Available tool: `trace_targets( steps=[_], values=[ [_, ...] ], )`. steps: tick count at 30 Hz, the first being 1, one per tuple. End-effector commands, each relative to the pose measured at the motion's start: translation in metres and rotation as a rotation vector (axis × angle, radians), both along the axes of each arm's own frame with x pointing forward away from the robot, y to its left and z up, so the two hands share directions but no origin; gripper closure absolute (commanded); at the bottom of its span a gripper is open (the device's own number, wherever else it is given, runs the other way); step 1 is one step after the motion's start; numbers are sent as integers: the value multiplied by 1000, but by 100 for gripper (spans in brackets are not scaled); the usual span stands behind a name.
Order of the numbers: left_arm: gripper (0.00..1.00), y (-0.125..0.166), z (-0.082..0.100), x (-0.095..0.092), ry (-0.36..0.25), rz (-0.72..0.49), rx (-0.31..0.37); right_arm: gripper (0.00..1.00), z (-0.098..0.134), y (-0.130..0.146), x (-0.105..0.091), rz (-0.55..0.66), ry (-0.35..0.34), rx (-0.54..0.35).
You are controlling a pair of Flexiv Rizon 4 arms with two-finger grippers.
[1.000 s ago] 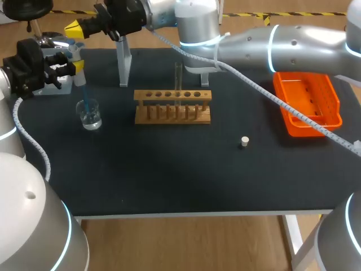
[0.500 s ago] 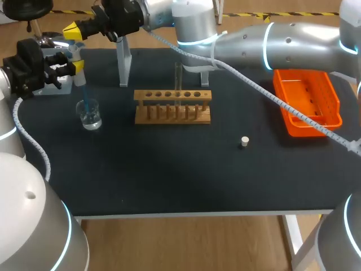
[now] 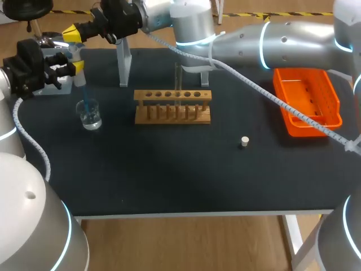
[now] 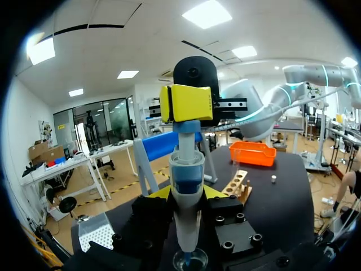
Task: Invert the test tube, pick up the pipette, mount the tip to pipette, aspirate from beaker and dispense into the tube, eject the tip, return the pipette, and cap with the stopper.
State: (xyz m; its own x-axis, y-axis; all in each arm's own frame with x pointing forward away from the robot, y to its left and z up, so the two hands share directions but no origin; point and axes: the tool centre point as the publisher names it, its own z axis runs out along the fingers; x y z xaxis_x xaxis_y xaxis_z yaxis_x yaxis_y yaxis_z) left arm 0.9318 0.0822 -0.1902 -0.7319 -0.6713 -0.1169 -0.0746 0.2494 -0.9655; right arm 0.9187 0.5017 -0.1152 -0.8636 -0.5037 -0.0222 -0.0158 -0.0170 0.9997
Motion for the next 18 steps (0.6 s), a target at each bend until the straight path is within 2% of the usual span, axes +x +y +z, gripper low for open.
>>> trace_targets(
  steps=[1, 18],
  values=[
    [100, 0, 1, 0, -3, 2, -1, 100, -5, 2, 7, 42, 2, -2],
    [100, 0, 1, 0, -3, 2, -1, 100, -24, 3, 5, 44, 23, -21]
  ],
)
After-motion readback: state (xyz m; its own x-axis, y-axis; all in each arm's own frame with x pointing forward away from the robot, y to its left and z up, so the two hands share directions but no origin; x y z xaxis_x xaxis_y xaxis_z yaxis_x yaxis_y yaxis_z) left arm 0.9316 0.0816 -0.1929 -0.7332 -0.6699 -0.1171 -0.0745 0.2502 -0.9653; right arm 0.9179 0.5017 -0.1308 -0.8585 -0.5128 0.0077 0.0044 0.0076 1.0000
